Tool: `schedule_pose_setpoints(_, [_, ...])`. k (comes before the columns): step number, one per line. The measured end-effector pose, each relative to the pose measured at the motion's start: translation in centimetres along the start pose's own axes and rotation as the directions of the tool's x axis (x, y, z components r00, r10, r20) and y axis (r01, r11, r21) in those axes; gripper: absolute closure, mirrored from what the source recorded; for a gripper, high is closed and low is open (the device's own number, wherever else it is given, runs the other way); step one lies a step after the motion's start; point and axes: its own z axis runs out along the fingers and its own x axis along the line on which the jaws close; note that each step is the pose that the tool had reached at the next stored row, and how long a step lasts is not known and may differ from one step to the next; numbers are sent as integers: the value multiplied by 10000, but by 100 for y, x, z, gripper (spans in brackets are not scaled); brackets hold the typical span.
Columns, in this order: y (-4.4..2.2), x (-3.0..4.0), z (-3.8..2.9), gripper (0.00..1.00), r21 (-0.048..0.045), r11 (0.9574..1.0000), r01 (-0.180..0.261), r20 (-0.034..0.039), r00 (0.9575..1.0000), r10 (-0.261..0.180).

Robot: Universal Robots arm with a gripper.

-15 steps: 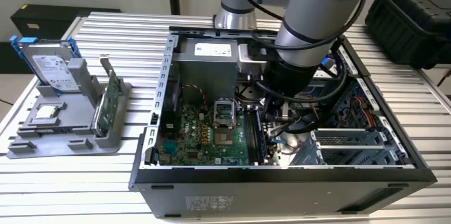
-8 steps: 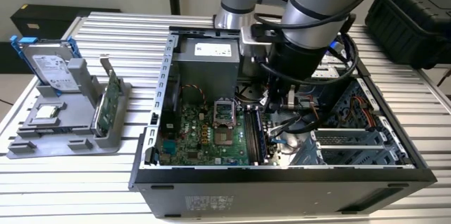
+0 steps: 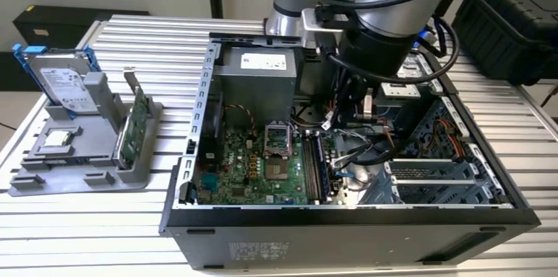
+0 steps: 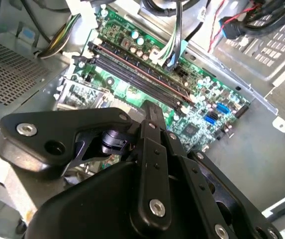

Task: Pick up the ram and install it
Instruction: 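Press down the ram until it locks into place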

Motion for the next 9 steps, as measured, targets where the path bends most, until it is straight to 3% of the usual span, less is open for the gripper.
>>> schedule_pose_setpoints(9, [1,0,-15,100,0,10000,0,-2,10000,0])
